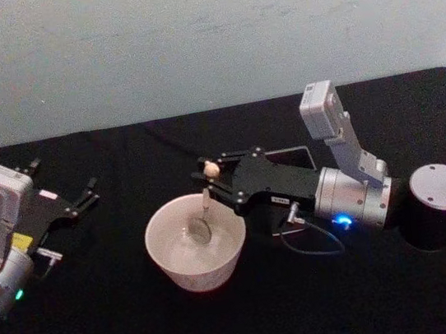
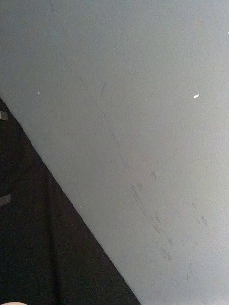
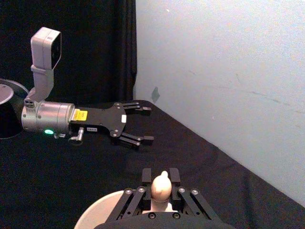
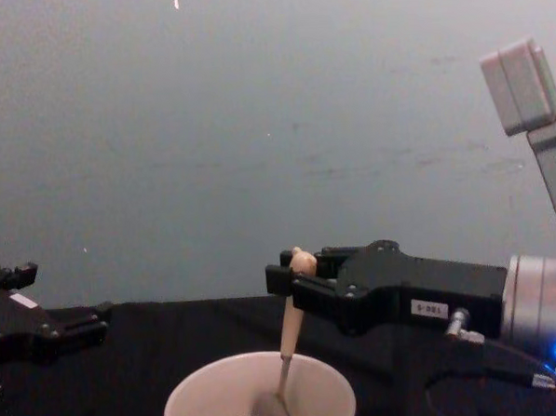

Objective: Pick up the stirring spoon with one hand, stir inside the cup, then place it back in its original position.

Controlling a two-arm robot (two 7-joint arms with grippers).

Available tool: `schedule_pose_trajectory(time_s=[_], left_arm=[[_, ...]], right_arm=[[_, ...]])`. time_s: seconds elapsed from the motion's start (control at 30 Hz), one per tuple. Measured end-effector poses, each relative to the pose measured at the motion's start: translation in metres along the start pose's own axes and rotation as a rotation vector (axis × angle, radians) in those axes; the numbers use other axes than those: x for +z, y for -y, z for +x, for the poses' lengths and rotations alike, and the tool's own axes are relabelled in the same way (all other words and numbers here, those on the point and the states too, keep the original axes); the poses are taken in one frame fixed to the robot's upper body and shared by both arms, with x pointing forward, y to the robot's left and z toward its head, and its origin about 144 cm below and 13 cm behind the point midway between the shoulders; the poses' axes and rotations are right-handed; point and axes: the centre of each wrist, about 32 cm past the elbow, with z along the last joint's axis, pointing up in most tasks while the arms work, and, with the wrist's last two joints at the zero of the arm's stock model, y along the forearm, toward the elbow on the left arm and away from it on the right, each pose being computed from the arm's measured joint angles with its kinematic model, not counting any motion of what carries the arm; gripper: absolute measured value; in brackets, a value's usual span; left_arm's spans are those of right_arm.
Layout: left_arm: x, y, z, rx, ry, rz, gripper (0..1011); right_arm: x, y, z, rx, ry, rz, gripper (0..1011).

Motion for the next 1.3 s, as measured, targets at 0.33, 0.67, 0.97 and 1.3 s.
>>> schedule_pose_trajectory(time_s=[0.33,0.67,0.97,1.3], left_arm=[[0.0,0.0,0.0,0.0,0.0,0.0,1001],[0.0,0.0,0.0,0.0,0.0,0.0,1001],[0.0,0.0,0.0,0.0,0.0,0.0,1001],[0.0,0.0,0.0,0.0,0.0,0.0,1001]], right_arm=[[0.017,0.005,0.003,0.014,0.045,0.021,211],[0.046,0.022,0.005,0.006,0.075,0.077,211],[0.067,0.042,0.009,-0.051,0.086,0.121,211],[0.078,0.074,0.01,-0.11,0.087,0.112,211]])
